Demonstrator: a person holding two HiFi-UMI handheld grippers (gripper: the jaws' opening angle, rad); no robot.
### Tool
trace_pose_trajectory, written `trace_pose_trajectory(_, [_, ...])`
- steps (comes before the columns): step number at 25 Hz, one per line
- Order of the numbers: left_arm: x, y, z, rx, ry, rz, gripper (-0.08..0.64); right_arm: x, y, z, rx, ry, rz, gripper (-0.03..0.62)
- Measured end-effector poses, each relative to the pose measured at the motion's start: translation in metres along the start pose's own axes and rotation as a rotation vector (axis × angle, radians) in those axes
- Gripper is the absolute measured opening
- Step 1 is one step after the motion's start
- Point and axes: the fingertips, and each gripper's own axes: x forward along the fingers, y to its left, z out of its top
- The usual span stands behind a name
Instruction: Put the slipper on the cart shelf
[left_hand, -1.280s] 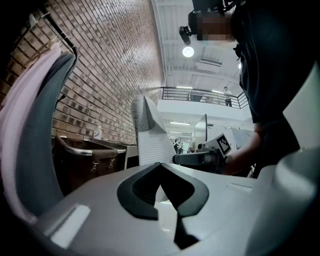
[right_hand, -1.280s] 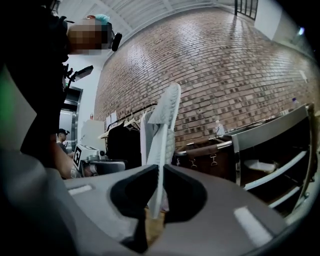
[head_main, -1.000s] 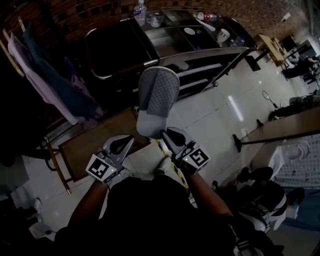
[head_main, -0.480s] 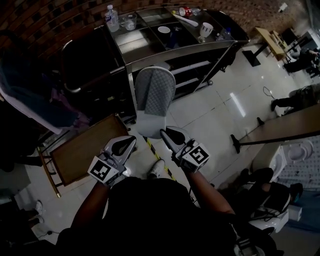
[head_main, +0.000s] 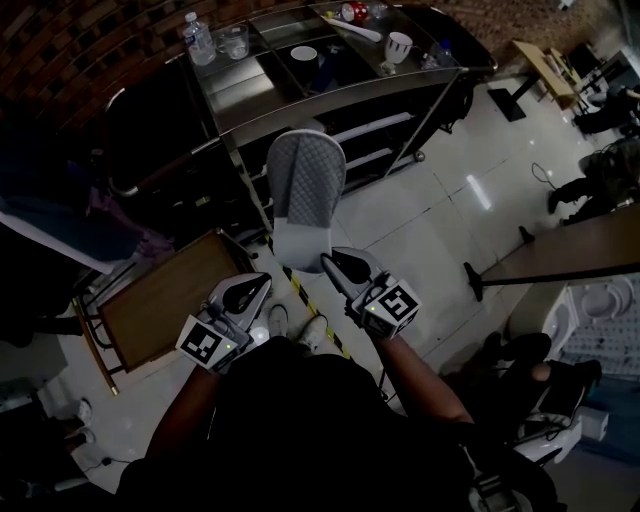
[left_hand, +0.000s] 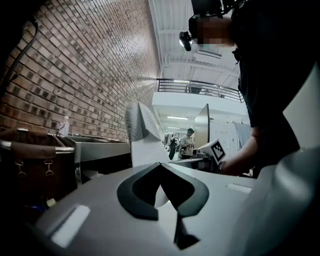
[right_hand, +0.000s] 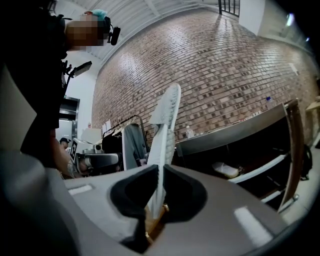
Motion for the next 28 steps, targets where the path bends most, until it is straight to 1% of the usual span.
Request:
trace_pose_trajectory(4, [0.013, 0.007, -0.004, -0.004, 0.006, -0.02, 0.0, 0.004, -0.009, -0.008, 0.021, 0.03, 0.0, 0.034])
trace_pose_trajectory(10, [0.029, 0.035, -0.007, -0.009, -0.015, -0.047, 0.0, 0.024, -0.022, -0.028, 0.022, 0.103, 0.05, 0.034])
trace_pose_trajectory(13, [0.031, 0.052, -0.006, -0.01, -0.017, -0.057, 0.0, 0.035, -0.024, -0.042, 0.048, 0.153, 0.067, 0.033])
trace_pose_trajectory(17, [0.032, 0.075, -0.004, -0.016, -0.038, -0.055, 0.0, 0.047, -0.036, -0.069, 0.065, 0.233, 0.088, 0.032])
trace_pose_trajectory(21, [0.034, 0.093, -0.007, -0.036, -0.043, -0.065, 0.0, 0.059, -0.04, -0.086, 0.137, 0.297, 0.094, 0.034])
trace_pose_trajectory(24, [0.037, 0.103, -0.009, -0.043, -0.037, -0.07, 0.0, 0.065, -0.048, -0.1, 0.197, 0.313, 0.1, 0.034])
trace_pose_trajectory(28, [0.041, 0.114, -0.011, -0.042, -0.038, -0.06, 0.0, 0.072, -0.061, -0.119, 0.246, 0.351, 0.109, 0.033])
